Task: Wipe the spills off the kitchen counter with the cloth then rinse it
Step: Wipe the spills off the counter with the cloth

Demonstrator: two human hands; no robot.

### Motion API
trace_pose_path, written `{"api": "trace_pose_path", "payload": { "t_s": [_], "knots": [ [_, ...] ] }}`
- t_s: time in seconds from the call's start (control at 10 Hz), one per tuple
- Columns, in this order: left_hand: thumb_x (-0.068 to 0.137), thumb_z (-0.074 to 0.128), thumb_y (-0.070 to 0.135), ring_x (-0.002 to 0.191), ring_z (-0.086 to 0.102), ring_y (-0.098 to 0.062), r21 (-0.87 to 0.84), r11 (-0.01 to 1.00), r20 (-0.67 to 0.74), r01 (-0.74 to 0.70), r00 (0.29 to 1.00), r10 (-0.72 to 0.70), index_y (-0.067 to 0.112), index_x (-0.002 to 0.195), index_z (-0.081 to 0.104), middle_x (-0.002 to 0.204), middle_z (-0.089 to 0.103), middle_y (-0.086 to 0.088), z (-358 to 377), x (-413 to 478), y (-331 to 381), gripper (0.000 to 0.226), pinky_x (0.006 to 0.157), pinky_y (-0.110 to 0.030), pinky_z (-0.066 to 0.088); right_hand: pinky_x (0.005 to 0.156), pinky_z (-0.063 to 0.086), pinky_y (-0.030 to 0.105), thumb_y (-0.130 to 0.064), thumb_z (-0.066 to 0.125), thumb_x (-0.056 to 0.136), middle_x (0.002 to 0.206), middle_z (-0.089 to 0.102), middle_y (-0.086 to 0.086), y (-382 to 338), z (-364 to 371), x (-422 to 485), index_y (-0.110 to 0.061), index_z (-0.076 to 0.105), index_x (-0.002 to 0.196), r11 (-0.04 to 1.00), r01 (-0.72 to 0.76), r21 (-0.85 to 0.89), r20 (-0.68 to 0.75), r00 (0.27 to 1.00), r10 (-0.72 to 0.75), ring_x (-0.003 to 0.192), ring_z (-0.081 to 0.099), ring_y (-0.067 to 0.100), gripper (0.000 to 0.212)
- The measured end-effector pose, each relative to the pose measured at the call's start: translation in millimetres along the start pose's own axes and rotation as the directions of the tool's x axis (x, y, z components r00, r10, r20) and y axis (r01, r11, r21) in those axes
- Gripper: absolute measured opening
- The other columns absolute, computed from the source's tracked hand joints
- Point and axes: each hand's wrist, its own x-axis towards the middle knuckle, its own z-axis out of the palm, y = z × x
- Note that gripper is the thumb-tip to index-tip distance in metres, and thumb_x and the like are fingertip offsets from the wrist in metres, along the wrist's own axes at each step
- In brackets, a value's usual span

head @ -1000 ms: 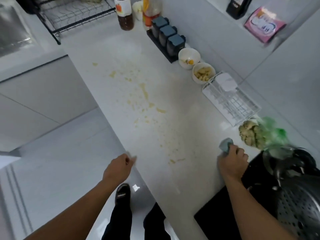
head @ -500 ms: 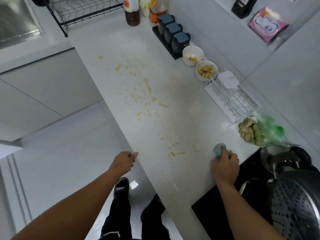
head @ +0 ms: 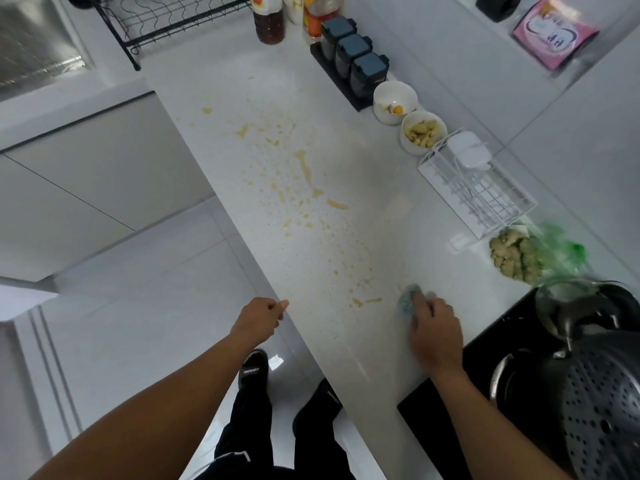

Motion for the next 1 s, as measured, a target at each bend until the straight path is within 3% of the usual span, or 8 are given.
{"api": "trace_pose_path", "payload": {
  "t_s": [0.1,0.2,0.4,0.5,0.7,0.8,0.9,1.0],
  "knots": [
    [0.098,0.054,0.052,0.064,0.067,-0.013,-0.002,1.000,-0.002,0.002,1.000,-0.002,0.020,0.071,0.068,0.071,0.070,0.005,-0.4,0.5,0.3,0.044,0.059,-0.024,0.048,0.068,0.048,0.047,-0.012,0.053,0.081,0.106,0.056,0.025,-13.0,-0.1,-3.0,-0.010,0.060,0.130,0.945,-0.323,0.049,-0.038,0.945,0.325,0.085,0.054,0.042,0.049],
    [0.098,0.054,0.052,0.063,0.067,-0.013,-0.018,1.000,0.000,-0.003,1.000,0.003,0.019,0.071,0.069,0.071,0.070,0.004,0.8,0.2,-0.9,0.045,0.058,-0.021,0.046,0.066,0.053,0.046,-0.012,0.048,0.080,0.103,0.059,0.023,-26.3,0.6,-8.8,-0.009,0.064,0.128,0.997,0.073,0.025,0.005,0.997,-0.073,0.082,0.057,0.041,0.051],
    [0.099,0.054,0.050,0.065,0.067,-0.014,-0.012,1.000,-0.002,-0.017,1.000,0.017,0.019,0.072,0.068,0.073,0.070,0.004,0.9,1.4,-0.5,0.043,0.060,-0.023,0.047,0.065,0.048,0.045,-0.001,0.062,0.081,0.100,0.057,0.023,-36.0,-4.2,-15.2,-0.007,0.064,0.126,0.964,-0.253,0.084,-0.016,0.967,0.255,0.081,0.054,0.040,0.046],
    [0.099,0.053,0.050,0.067,0.068,-0.016,-0.015,1.000,-0.002,-0.018,1.000,0.018,0.019,0.073,0.068,0.073,0.070,0.002,2.1,0.7,-1.2,0.043,0.061,-0.023,0.048,0.068,0.053,0.047,-0.013,0.048,0.082,0.099,0.061,0.022,-47.7,-2.8,-23.2,-0.009,0.066,0.126,0.987,0.147,0.059,0.031,0.988,-0.149,0.083,0.058,0.041,0.047],
    [0.099,0.054,0.050,0.064,0.067,-0.013,-0.016,1.000,-0.007,-0.005,1.000,0.005,0.021,0.073,0.067,0.072,0.069,0.005,2.5,0.7,0.3,0.042,0.059,-0.022,0.046,0.066,0.049,0.044,-0.006,0.060,0.079,0.099,0.059,0.022,-67.0,-4.0,-25.7,-0.008,0.065,0.126,0.971,-0.218,0.093,0.017,0.976,0.218,0.081,0.056,0.039,0.048],
    [0.099,0.053,0.051,0.065,0.067,-0.013,-0.010,1.000,-0.008,-0.007,1.000,0.007,0.021,0.073,0.067,0.072,0.070,0.005,2.6,-0.9,-0.3,0.042,0.060,-0.022,0.046,0.065,0.048,0.041,-0.016,0.047,0.079,0.096,0.056,0.016,-76.7,-1.6,-35.6,-0.012,0.065,0.127,0.975,0.210,0.075,0.070,0.974,-0.215,0.078,0.057,0.037,0.051],
    [0.099,0.053,0.052,0.065,0.067,-0.013,-0.013,1.000,-0.007,-0.005,1.000,0.005,0.020,0.073,0.068,0.072,0.070,0.005,2.2,-1.7,0.4,0.043,0.060,-0.023,0.047,0.065,0.049,0.042,-0.015,0.049,0.079,0.094,0.058,0.017,-70.8,-3.0,-35.2,-0.012,0.066,0.128,0.993,-0.060,0.100,0.050,0.997,0.055,0.078,0.056,0.037,0.052],
    [0.099,0.052,0.052,0.066,0.068,-0.014,-0.017,1.000,-0.007,0.005,1.000,-0.005,0.020,0.074,0.068,0.074,0.070,0.003,3.5,-2.3,0.1,0.044,0.061,-0.024,0.049,0.065,0.047,0.042,-0.014,0.055,0.077,0.095,0.056,0.016,-86.2,-1.6,-42.3,-0.013,0.063,0.128,0.991,-0.094,0.096,0.069,0.994,0.088,0.079,0.054,0.036,0.052]
  ]
}}
